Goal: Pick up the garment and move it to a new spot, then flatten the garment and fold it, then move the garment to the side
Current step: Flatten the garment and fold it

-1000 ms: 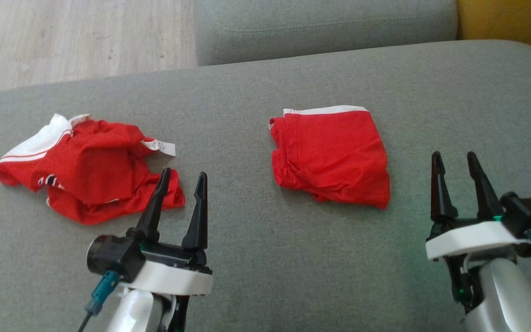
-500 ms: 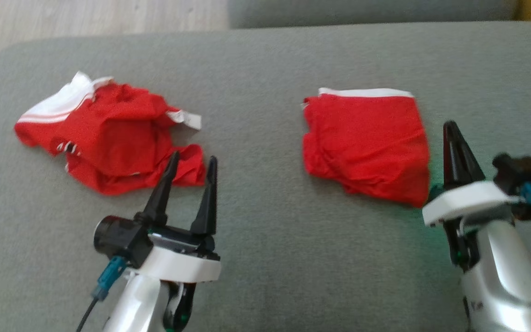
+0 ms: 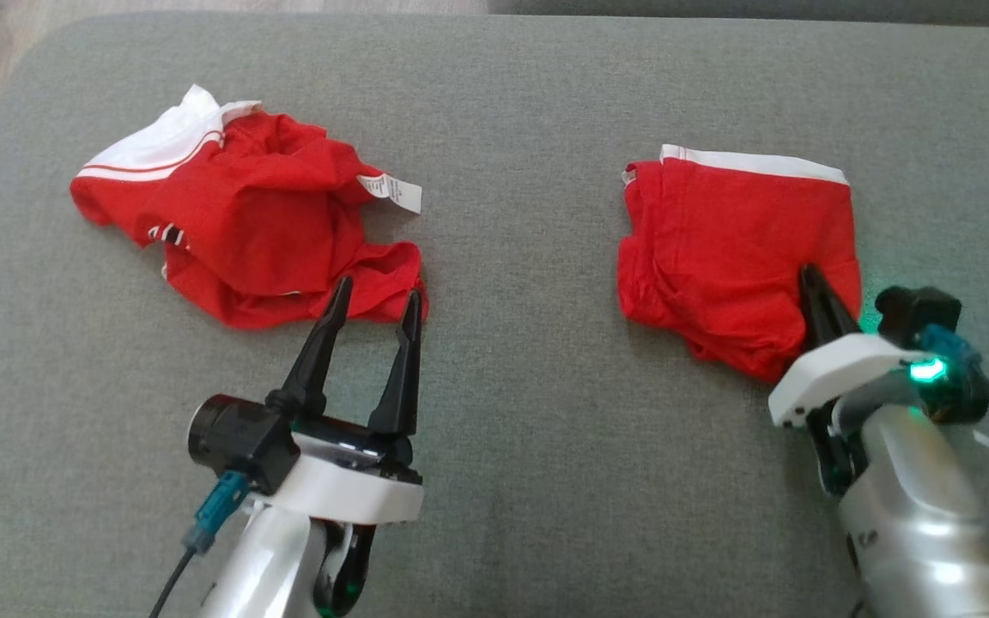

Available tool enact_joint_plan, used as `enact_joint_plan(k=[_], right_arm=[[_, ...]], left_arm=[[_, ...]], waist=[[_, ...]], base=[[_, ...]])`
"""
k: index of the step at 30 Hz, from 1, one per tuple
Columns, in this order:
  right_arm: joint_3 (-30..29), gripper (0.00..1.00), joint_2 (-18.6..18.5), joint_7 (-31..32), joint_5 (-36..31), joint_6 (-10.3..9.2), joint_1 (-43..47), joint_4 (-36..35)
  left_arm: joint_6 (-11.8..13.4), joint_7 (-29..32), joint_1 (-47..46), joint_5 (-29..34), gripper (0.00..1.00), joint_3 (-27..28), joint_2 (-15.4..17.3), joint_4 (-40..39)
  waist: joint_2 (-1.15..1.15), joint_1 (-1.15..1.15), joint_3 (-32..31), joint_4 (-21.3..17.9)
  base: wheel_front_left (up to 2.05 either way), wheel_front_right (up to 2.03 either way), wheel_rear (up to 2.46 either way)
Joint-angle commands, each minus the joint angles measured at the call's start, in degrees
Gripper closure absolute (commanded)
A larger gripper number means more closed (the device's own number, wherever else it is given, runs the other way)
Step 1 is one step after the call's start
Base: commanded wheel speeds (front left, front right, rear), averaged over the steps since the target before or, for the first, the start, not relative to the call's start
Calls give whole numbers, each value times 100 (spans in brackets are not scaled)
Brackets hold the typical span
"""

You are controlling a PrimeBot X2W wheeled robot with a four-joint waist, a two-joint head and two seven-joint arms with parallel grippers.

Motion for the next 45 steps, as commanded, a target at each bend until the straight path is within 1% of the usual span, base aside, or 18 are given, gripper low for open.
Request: enact_joint_plan(k=[1,4,8,10,14,16,19,23,26,30,31,34,37,39,41,45], right_arm=[[117,100,70,-102,-55,-5,-224,-120],[10,100,40,-210,-78,-5,-452,-165],[-235,100,-97,-251,-211,-5,-749,-130],[-399,100,-184,-253,-308,-5,-889,26],[-749,100,-337,-39,-497,-5,-1097,627],[-793,100,-357,24,-531,-5,-1169,877],[-747,100,-344,-55,-558,-5,-1252,957],[-287,100,-99,-241,-419,-5,-1320,820],[254,100,27,-270,-186,-5,-1222,722],[1056,100,78,-277,162,-5,-1037,803],[1056,100,78,-277,162,-5,-1037,803],[1719,100,83,-142,540,-5,-925,926],[2210,100,84,-67,946,-5,-915,884],[2383,100,85,-105,1124,-5,-958,827],[2432,100,85,-171,1221,-5,-1004,777],[2281,100,-26,-266,1365,-5,-986,517]], left_arm=[[11,-29,-248,-9,0,157,15,-168],[20,-29,-259,-43,0,87,15,-175],[43,-29,-245,-95,0,15,15,-197],[55,-29,-245,-119,0,-12,15,-205],[74,-29,-268,-167,0,-94,15,-219],[88,-29,-289,-201,0,-134,15,-224],[115,-29,-311,-230,0,-140,15,-241],[152,-29,-305,-246,0,-105,15,-251],[161,-29,-299,-246,0,-73,15,-249],[164,-29,-328,-243,0,-98,15,-257],[164,-29,-328,-243,0,-98,15,-257],[175,-29,-340,-250,0,-95,15,-248],[163,-29,-321,-213,0,-60,15,-221],[154,-29,-306,-171,0,-12,15,-209],[140,-29,-299,-136,0,41,15,-208],[113,-29,-270,-86,0,141,15,-222]], waist=[[0,0,-16,18],[0,0,-43,106],[0,0,-37,272],[0,0,-5,359],[0,0,66,539],[0,0,92,622],[0,0,116,673],[0,0,113,692],[0,0,91,660],[0,0,69,612],[0,0,69,612],[0,0,37,562],[0,0,1,444],[0,0,-37,333],[0,0,-101,213],[0,0,-273,-58]], base=[[0,0,0],[0,0,0],[0,0,0],[0,0,0],[0,0,0],[0,0,0],[0,0,0],[0,0,0],[0,0,0],[0,0,0],[0,0,0],[0,0,0],[0,0,0],[0,0,0],[0,0,0],[0,0,0]])
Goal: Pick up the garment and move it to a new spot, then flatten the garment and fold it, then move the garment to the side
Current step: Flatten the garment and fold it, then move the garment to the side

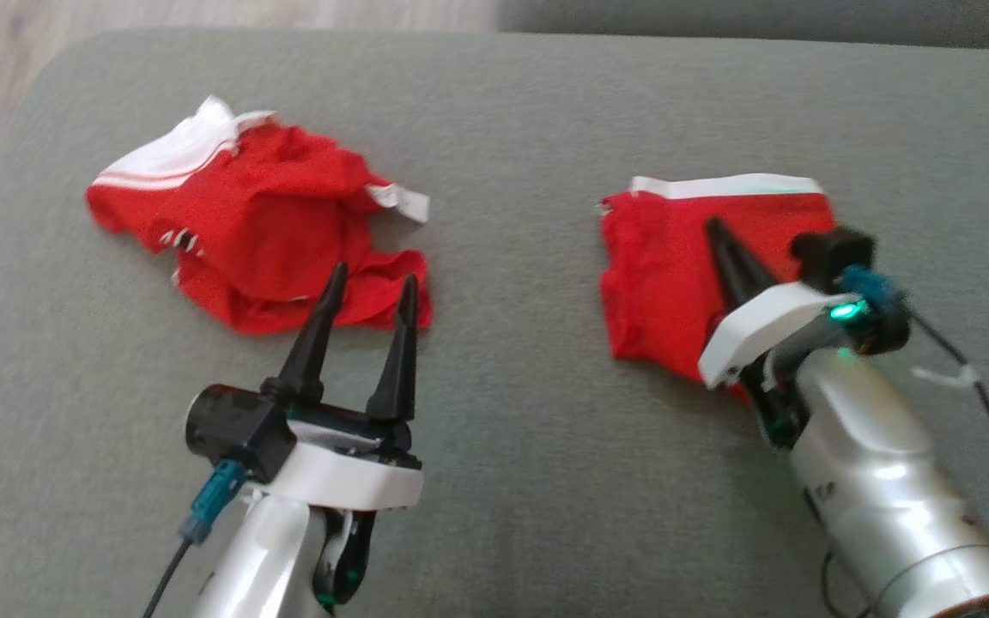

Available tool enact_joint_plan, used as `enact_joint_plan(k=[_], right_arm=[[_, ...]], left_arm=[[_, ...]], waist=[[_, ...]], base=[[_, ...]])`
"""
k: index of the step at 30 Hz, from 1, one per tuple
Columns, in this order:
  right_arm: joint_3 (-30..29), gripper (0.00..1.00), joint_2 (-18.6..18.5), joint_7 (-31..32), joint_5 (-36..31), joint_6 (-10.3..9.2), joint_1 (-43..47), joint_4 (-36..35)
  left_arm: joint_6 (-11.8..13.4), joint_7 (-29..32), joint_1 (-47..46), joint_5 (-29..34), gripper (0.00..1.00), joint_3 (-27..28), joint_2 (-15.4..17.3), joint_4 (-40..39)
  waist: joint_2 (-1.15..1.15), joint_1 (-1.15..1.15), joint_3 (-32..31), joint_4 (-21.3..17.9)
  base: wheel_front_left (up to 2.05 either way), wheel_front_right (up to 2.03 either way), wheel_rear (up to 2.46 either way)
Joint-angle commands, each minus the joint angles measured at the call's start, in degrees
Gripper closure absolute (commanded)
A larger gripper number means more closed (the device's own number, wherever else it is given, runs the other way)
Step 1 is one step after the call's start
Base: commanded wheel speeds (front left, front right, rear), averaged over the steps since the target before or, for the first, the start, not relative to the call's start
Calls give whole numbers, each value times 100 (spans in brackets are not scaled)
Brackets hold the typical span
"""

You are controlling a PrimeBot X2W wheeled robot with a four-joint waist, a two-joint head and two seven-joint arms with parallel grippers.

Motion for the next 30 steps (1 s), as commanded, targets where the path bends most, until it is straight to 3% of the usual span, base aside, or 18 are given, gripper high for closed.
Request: enact_joint_plan(k=[1,7,14,15,17,30], right_arm=[[-21,100,-15,-106,36,-4,-24,-275],[-849,100,-300,-114,-233,-4,640,-1574],[-1777,100,-125,-115,-728,-4,1840,-3241],[-1848,90,-80,-115,-797,-4,2004,-3437],[-1929,0,-1,-115,-930,-4,2307,-3729],[-1962,0,145,-116,-1050,-4,2861,-4200]], left_arm=[[-26,-29,-126,60,0,238,17,-190],[-50,-29,-15,117,0,399,17,-244],[-61,-29,136,216,0,515,17,-294],[-62,-29,159,228,0,537,17,-296],[-62,-29,205,264,0,581,17,-286],[-60,-29,401,316,0,732,17,-291]], waist=[[0,0,-165,-218],[0,0,-431,-663],[0,0,-634,-1028],[0,0,-654,-1064],[0,0,-687,-1126],[0,0,-721,-1218]], base=[[0,0,0],[0,0,0],[0,0,0],[0,0,0],[0,0,0],[0,0,0]])
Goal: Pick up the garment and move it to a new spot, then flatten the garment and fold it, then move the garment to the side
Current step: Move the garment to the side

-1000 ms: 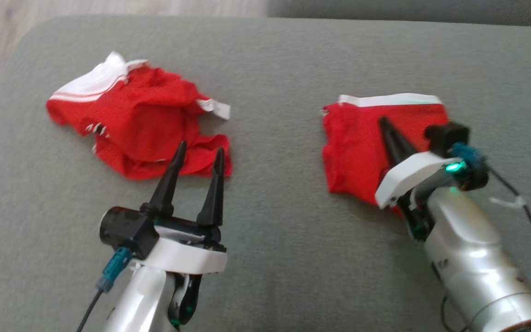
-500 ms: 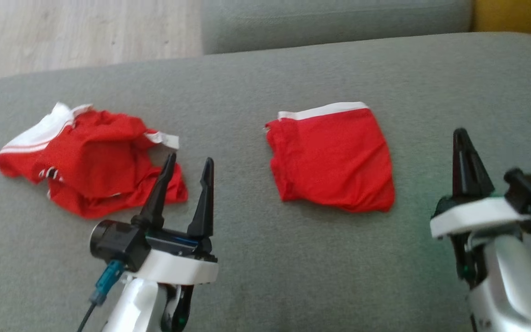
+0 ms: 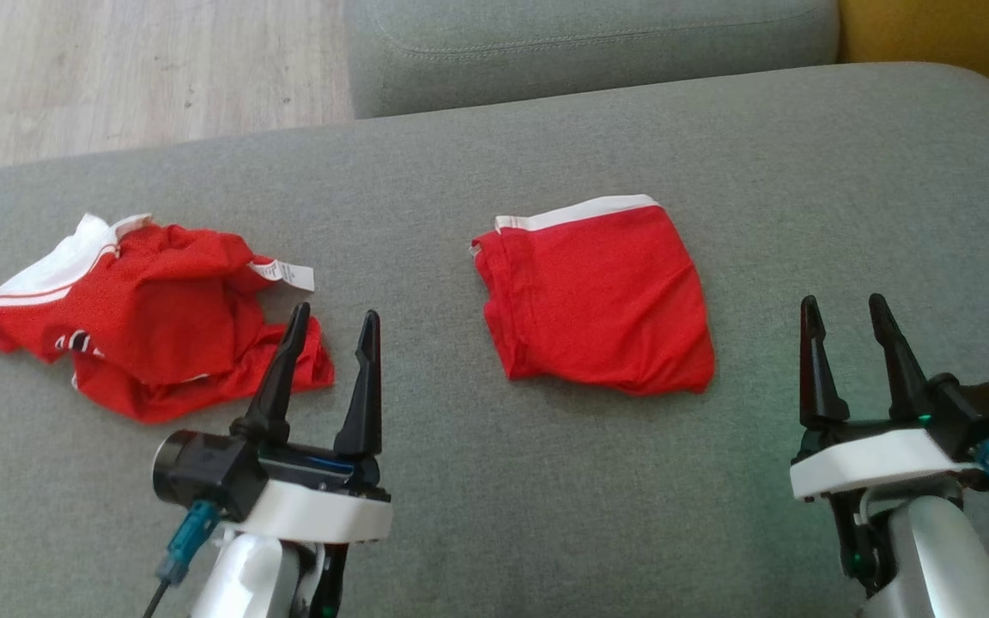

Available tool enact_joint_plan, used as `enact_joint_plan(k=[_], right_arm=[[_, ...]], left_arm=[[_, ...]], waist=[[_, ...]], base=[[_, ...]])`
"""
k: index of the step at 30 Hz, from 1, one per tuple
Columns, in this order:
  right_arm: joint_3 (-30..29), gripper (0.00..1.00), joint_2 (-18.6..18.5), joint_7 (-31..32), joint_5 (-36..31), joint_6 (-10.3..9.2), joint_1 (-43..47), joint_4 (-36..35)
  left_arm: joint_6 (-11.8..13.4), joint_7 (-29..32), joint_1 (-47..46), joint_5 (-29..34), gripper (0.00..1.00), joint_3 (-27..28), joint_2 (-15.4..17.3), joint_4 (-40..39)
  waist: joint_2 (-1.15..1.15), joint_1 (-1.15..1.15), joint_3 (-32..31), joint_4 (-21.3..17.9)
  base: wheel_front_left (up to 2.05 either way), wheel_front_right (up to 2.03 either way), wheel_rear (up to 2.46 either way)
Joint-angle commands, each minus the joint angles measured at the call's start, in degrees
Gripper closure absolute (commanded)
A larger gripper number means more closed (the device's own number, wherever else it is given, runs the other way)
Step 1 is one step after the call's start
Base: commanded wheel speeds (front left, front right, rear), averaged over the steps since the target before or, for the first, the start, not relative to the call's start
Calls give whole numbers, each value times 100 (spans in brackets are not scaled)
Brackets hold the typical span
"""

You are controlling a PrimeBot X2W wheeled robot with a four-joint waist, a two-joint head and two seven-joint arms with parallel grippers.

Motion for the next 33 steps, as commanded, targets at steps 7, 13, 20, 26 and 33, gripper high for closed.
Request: enact_joint_plan(k=[7,13,20,26,33], right_arm=[[100,0,-9,-63,-20,-4,-288,-190],[-37,0,-9,55,-279,-4,-645,175],[-48,0,-9,508,-229,-4,-1276,1005],[37,0,-9,826,-49,-4,-1721,1862],[110,0,-8,972,-114,-4,-2142,2860]], left_arm=[[-14,-29,-186,-4,0,153,14,-265],[-23,-29,-330,-1,0,53,14,-300],[-33,-29,-557,-42,0,-156,14,-298],[-17,-29,-701,-96,0,-295,14,-269],[10,-29,-781,-123,0,-371,14,-293]], waist=[[0,1,163,147],[0,1,484,331],[0,1,886,638],[0,1,1096,901],[0,1,1229,1032]], base=[[0,0,0],[0,0,0],[0,0,0],[0,0,0],[0,0,0]])
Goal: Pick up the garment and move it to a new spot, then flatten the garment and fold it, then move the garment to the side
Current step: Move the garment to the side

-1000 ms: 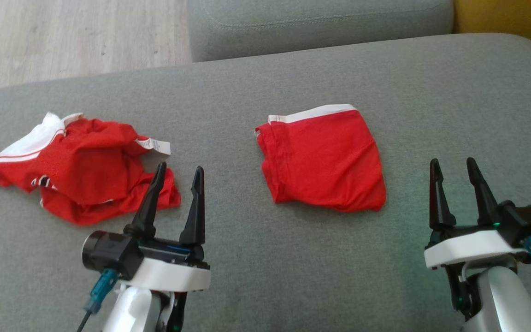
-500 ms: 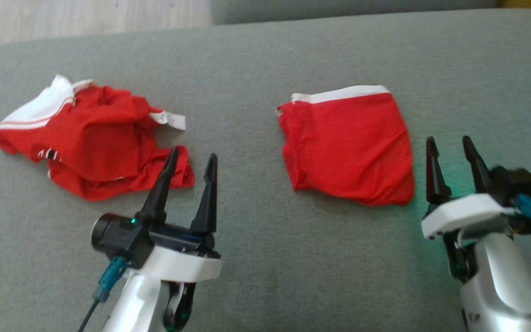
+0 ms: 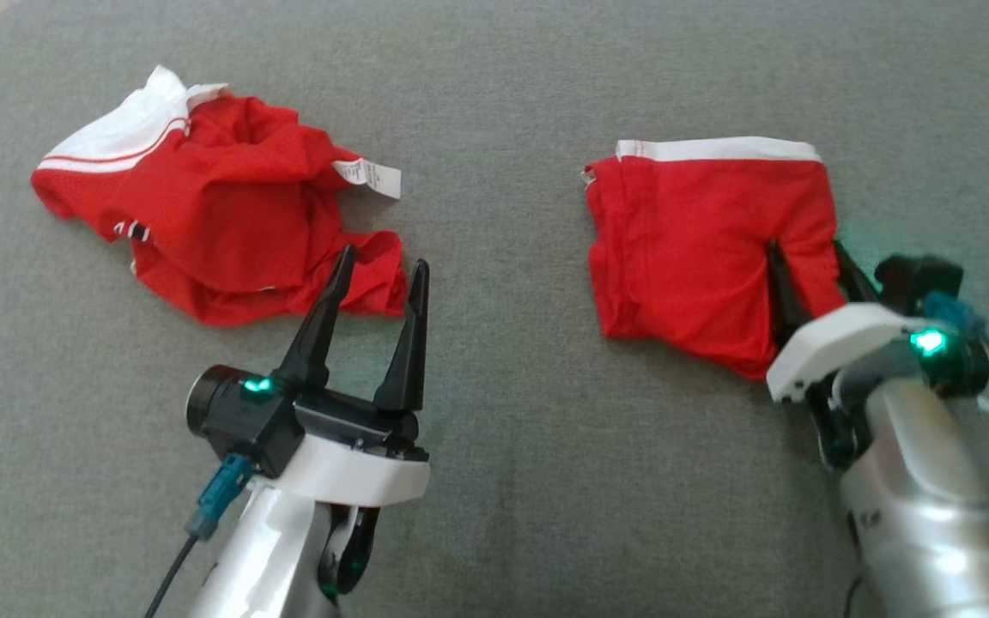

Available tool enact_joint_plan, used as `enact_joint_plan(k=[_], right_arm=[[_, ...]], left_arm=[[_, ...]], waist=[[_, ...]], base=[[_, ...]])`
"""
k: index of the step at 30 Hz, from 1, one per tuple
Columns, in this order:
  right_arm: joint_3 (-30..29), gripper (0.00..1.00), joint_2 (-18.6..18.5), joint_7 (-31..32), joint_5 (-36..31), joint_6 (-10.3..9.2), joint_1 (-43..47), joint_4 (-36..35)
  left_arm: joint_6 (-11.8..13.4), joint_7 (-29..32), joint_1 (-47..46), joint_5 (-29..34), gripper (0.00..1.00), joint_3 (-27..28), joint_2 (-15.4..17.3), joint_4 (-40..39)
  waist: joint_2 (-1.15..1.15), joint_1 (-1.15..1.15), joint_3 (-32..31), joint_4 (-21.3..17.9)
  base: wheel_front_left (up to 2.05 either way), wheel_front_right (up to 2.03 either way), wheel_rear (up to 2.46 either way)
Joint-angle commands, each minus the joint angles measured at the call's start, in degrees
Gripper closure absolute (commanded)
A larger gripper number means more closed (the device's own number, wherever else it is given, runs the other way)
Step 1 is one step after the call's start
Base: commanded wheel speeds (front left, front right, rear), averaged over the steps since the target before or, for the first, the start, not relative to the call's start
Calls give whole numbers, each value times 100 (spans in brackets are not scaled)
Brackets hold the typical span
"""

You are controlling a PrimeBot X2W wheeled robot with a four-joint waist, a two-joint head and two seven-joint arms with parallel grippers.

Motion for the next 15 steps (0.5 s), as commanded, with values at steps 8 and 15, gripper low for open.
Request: enact_joint_plan(k=[8,15], right_arm=[[444,100,53,-140,112,-4,-301,542],[876,100,-143,-650,-329,-4,-536,434]], left_arm=[[47,-29,-235,-84,0,94,16,-180],[48,-29,-236,-86,0,119,16,-203]], waist=[[0,0,11,-22],[0,0,-163,-275]], base=[[0,0,0],[0,0,0]])
